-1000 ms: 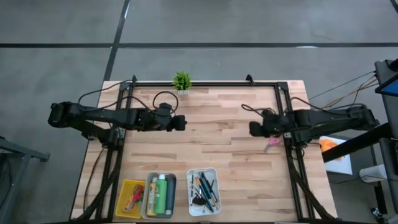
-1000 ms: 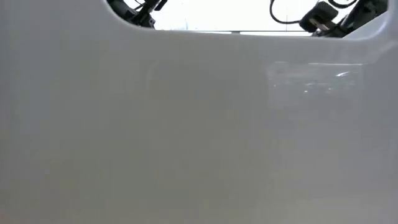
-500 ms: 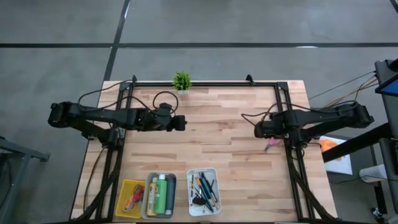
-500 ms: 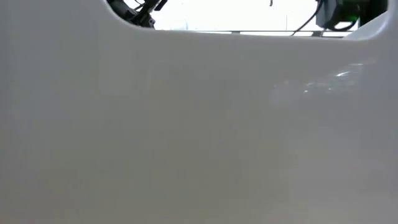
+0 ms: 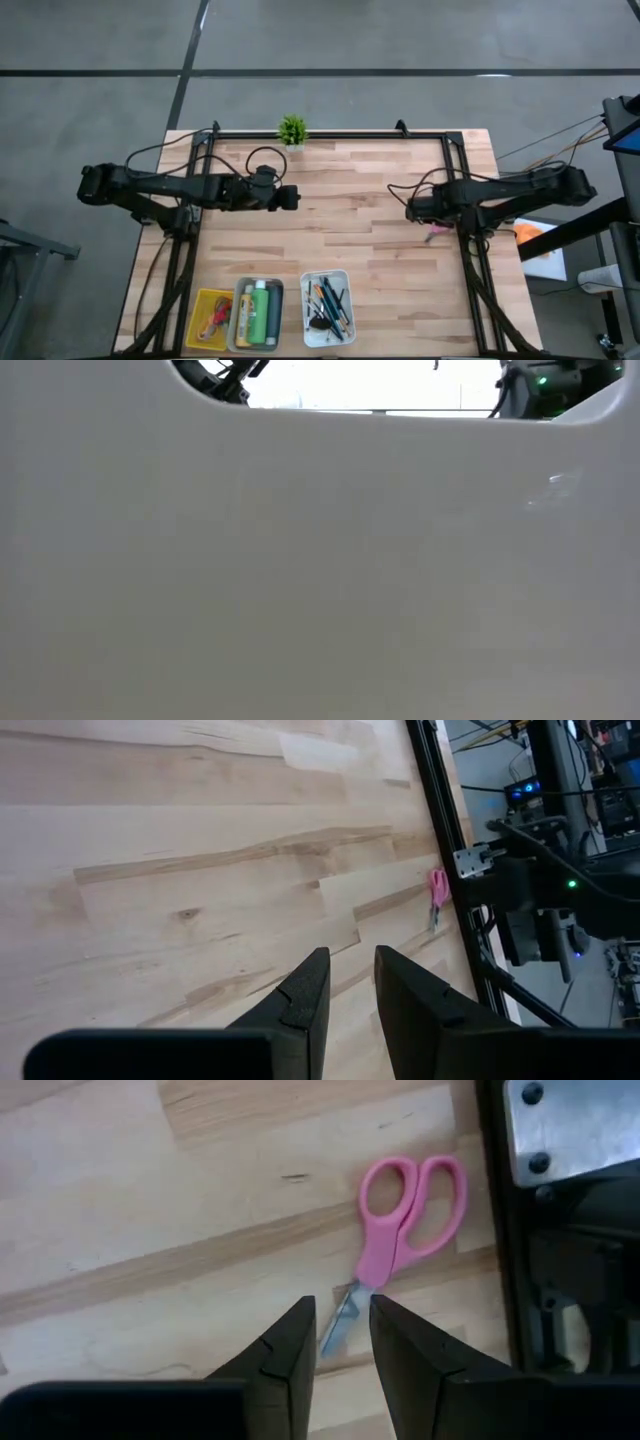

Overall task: Pick & Place Paint Supplies
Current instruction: Put the pink scissors into the yellow bin

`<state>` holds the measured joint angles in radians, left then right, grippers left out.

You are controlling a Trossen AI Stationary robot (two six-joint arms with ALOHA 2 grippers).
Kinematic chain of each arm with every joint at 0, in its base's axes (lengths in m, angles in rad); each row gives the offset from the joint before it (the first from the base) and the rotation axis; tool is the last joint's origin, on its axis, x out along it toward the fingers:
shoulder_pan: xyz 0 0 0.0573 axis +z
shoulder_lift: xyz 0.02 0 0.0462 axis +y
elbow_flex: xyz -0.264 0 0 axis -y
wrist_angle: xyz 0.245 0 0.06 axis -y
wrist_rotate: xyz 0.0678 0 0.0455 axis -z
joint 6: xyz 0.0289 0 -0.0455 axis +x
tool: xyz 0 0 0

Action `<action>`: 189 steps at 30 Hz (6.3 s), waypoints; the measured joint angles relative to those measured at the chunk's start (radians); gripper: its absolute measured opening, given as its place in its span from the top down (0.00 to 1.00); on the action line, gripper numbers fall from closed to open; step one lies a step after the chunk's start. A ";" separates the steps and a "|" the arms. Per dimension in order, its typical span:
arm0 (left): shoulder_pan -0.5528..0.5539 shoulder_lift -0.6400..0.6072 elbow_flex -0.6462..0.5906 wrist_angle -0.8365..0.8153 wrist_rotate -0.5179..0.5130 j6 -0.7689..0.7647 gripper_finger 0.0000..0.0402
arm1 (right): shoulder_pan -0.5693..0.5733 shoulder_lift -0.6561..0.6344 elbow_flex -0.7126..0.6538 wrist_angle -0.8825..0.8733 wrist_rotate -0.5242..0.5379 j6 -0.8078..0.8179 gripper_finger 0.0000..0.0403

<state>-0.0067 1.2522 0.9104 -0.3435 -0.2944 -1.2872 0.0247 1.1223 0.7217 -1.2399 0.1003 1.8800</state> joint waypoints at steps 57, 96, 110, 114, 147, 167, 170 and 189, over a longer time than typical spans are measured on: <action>-0.001 0.000 0.000 0.001 0.000 -0.001 0.79 | -0.264 0.488 -0.029 0.162 -0.073 -0.674 0.77; 0.000 0.000 0.000 0.001 0.000 -0.001 0.79 | -0.268 0.242 -0.054 0.248 -0.047 -0.780 0.77; 0.000 0.000 0.000 0.001 0.000 0.000 0.79 | -0.267 0.244 -0.117 0.453 -0.056 -0.714 0.77; 0.000 0.000 0.000 0.001 0.000 0.000 0.79 | -0.267 0.243 -0.107 0.570 -0.056 -0.712 0.77; -0.001 0.000 0.000 -0.001 0.000 0.000 0.79 | -0.193 0.979 0.673 0.861 -0.298 -1.142 0.77; 0.000 0.000 0.000 -0.009 0.000 0.000 0.79 | -0.175 0.907 0.783 0.649 -0.161 -1.234 0.77; 0.000 0.000 0.000 -0.010 0.000 0.000 0.79 | -0.156 0.819 0.722 0.664 -0.099 -1.229 0.77; 0.000 0.000 0.000 -0.020 0.000 0.000 0.79 | 0.056 0.084 -0.103 1.580 0.241 -1.282 0.77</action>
<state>-0.0071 1.2522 0.9108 -0.3637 -0.2947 -1.2877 0.0809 1.2066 0.6188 0.3398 0.3414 0.5980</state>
